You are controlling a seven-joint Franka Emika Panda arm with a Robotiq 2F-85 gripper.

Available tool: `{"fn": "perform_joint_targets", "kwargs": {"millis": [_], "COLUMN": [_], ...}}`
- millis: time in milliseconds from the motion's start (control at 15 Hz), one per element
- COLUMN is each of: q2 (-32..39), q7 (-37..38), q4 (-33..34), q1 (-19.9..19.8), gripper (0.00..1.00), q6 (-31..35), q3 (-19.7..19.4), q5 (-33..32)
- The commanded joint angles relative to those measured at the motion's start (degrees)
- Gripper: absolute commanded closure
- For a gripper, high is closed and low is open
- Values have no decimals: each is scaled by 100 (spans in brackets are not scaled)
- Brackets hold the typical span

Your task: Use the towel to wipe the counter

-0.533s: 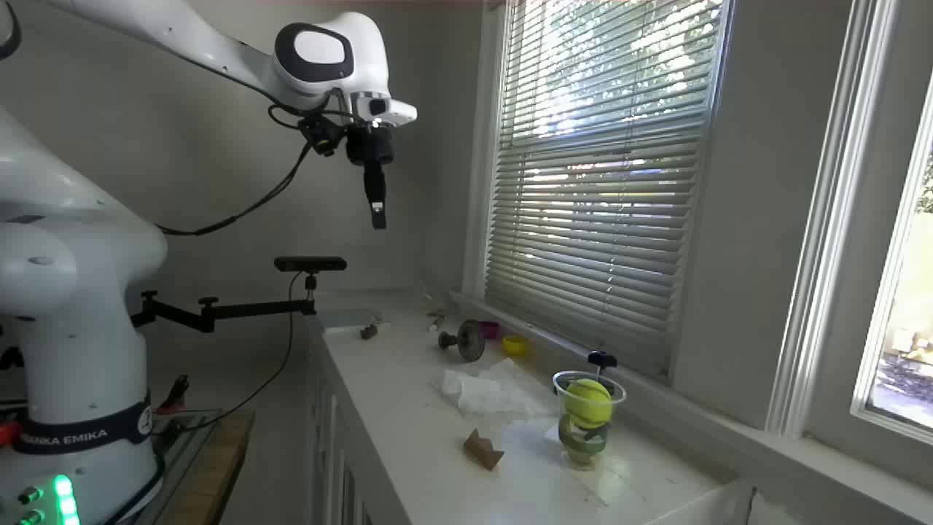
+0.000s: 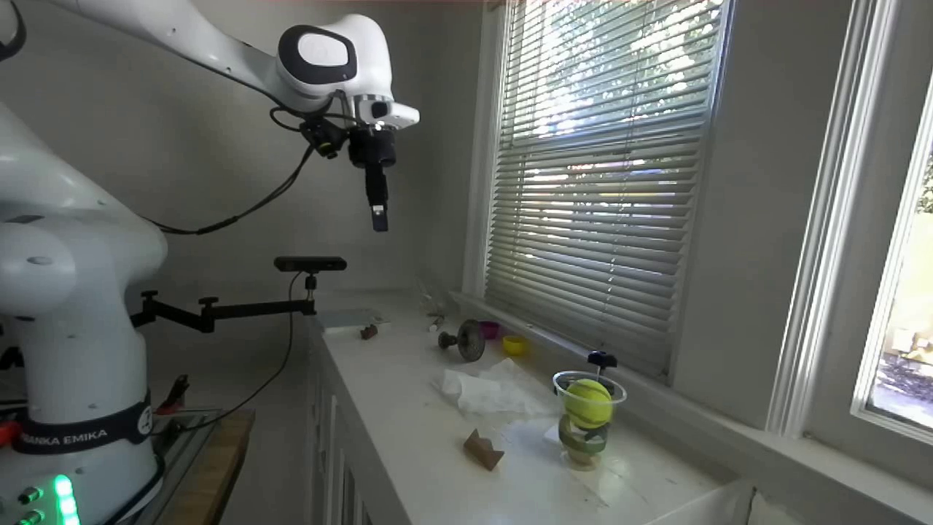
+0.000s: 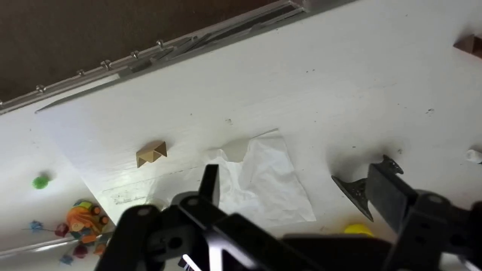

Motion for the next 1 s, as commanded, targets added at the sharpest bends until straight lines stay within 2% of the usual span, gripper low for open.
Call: {"fn": "perform_joint_targets", "kwargs": {"millis": [0,267,533,600,667,867,933], "q2": [873,2035,3051,3204,2777,3176,3108], "q7": [386,782,936,950,822,841,912], "q4": [344,769,1389,1528,1045,1365,1268], "q1": [-196,-384,-387,-348,-276,-262,-236], "gripper": [0,0,0,0,0,0,0], "q6": [140,234,194,141,297,290,398], "q3": [-154,-368,-685,-748,-764,-861,-837], "q5": [70,128,183,212,35,54,-29]}}
